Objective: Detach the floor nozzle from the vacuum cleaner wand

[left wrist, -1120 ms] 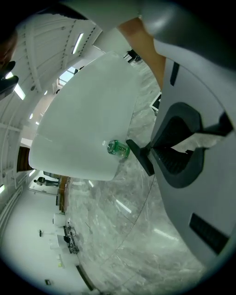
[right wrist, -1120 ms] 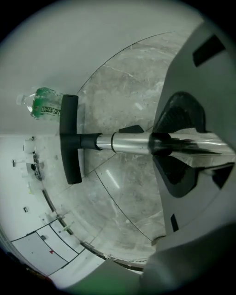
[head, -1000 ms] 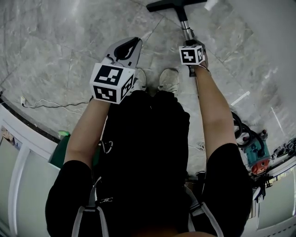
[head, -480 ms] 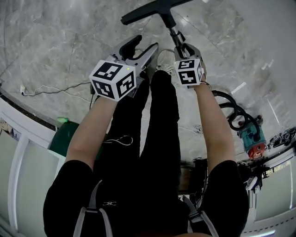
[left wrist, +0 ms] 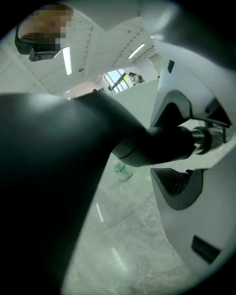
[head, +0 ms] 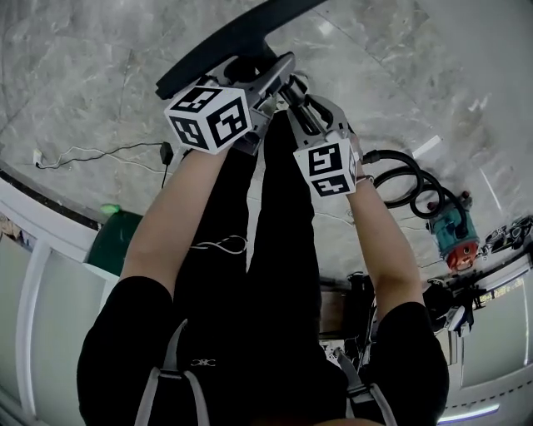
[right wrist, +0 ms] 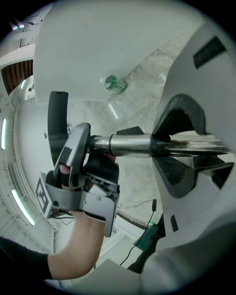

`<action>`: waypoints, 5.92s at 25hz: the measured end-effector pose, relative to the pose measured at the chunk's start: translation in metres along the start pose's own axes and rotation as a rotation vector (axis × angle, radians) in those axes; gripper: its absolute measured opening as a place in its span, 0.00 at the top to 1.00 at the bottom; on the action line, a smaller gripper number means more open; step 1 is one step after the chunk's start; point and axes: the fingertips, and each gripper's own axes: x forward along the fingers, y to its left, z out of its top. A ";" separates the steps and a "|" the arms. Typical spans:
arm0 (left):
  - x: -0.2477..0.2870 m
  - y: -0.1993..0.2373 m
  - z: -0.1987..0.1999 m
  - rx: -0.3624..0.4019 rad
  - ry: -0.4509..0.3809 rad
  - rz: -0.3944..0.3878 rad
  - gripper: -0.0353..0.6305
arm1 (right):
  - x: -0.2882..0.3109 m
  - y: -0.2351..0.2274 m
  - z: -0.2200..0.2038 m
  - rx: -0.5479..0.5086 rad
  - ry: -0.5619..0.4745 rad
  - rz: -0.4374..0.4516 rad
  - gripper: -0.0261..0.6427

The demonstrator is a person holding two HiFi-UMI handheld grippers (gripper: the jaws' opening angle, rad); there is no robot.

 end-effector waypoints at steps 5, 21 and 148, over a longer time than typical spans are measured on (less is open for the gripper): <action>-0.005 0.005 -0.006 -0.060 -0.068 0.079 0.79 | -0.010 0.040 -0.018 0.009 0.011 0.088 0.74; -0.027 0.014 -0.014 0.030 -0.061 0.078 0.82 | 0.022 0.075 -0.019 -0.010 -0.001 0.530 0.73; -0.092 0.029 0.082 0.052 -0.068 -0.146 0.77 | 0.012 0.090 -0.082 0.014 0.128 0.216 0.88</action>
